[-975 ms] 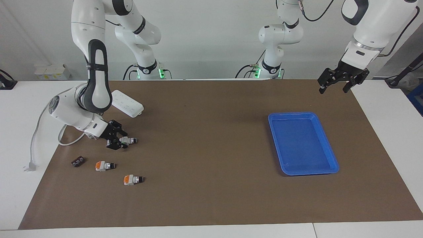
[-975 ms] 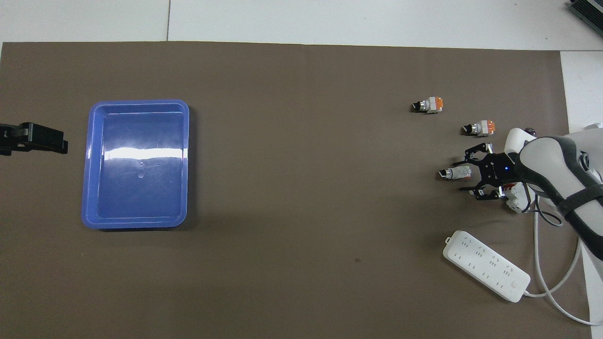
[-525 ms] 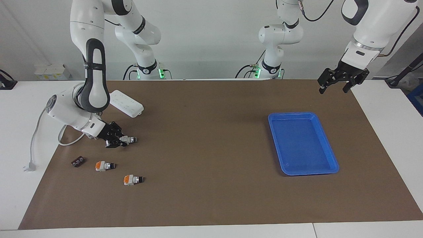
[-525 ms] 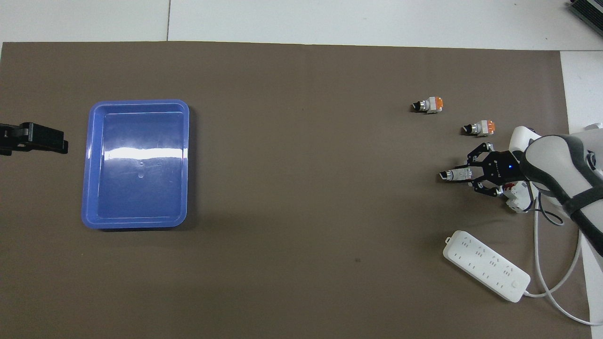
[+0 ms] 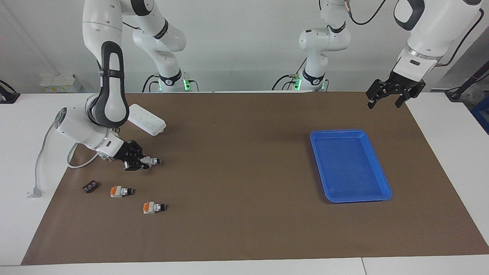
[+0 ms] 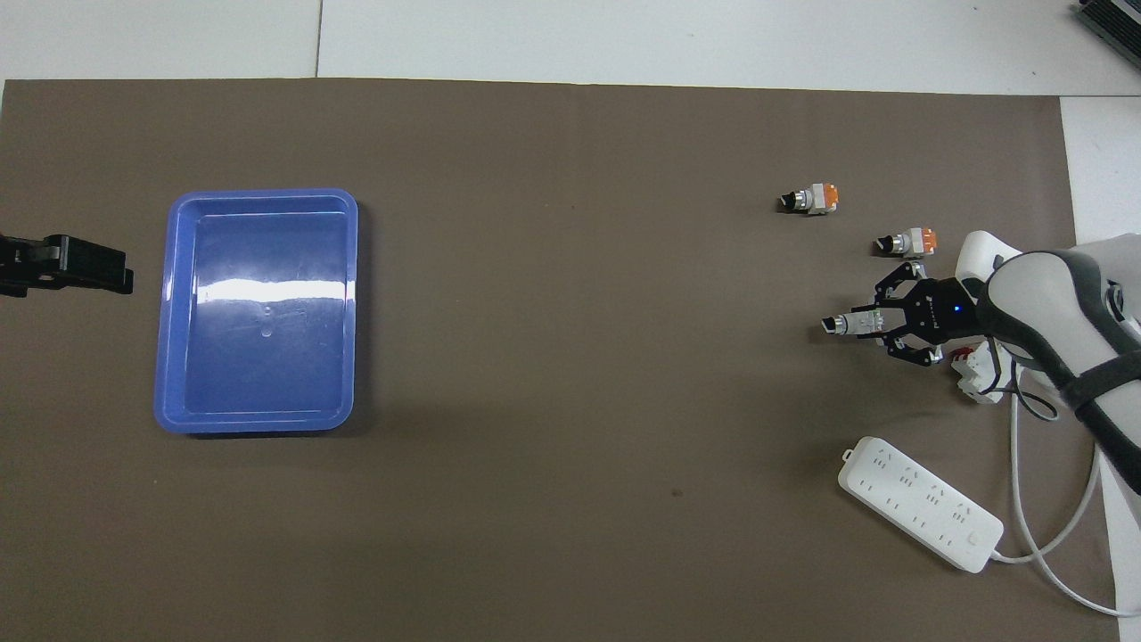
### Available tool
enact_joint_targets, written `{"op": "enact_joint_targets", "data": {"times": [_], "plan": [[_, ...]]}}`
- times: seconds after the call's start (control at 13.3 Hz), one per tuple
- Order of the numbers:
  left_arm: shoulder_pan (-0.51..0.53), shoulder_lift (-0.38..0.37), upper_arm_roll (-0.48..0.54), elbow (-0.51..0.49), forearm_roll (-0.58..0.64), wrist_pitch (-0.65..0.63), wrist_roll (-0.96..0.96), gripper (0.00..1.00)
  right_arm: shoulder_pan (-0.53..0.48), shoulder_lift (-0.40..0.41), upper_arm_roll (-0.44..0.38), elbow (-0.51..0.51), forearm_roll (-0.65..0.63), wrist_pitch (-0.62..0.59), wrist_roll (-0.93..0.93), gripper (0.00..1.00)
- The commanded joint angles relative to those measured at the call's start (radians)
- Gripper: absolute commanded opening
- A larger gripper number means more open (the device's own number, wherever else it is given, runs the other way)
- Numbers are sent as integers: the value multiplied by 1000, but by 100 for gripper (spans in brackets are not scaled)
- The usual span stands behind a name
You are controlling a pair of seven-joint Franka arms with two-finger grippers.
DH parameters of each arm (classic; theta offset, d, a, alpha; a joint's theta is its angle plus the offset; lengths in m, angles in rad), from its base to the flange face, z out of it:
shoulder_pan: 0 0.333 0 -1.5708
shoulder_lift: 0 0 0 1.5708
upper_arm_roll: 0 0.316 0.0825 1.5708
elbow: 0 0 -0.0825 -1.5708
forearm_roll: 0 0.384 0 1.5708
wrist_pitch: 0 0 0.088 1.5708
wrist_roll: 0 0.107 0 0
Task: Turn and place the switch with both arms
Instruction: 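Close the right gripper on the switch module and lift it, then carry the switch toward the center while the left gripper reaches toward it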
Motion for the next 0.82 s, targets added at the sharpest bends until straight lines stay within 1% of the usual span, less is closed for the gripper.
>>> {"op": "enact_joint_targets", "data": {"times": [0.0, 0.22, 0.38, 0.53, 0.6, 0.67, 0.75], "plan": [[-2, -28, 0, -36, 0, -1, 0, 100, 76, -71, 3, 8, 22, -28, 123, 0], [-12, -34, -1, -46, 0, -4, 6, 100, 173, -103, 3, 38, 22, -36, 281, 0], [-27, -37, -6, -49, 0, -3, 1, 100, 200, -119, 31, 55, 38, -51, 328, 0], [-35, -49, -9, -77, -2, 11, 4, 100, 204, -142, 66, 55, 126, -56, 326, 0], [-36, -51, -14, -86, -24, 11, 4, 100, 205, -155, 91, 53, 154, -67, 326, 0], [-44, -63, -14, -111, -73, 17, 4, 100, 207, -178, 121, 52, 183, -68, 332, 0], [-50, -77, -14, -149, -118, 52, 1, 100, 219, -200, 131, 50, 211, -65, 351, 0]]}}
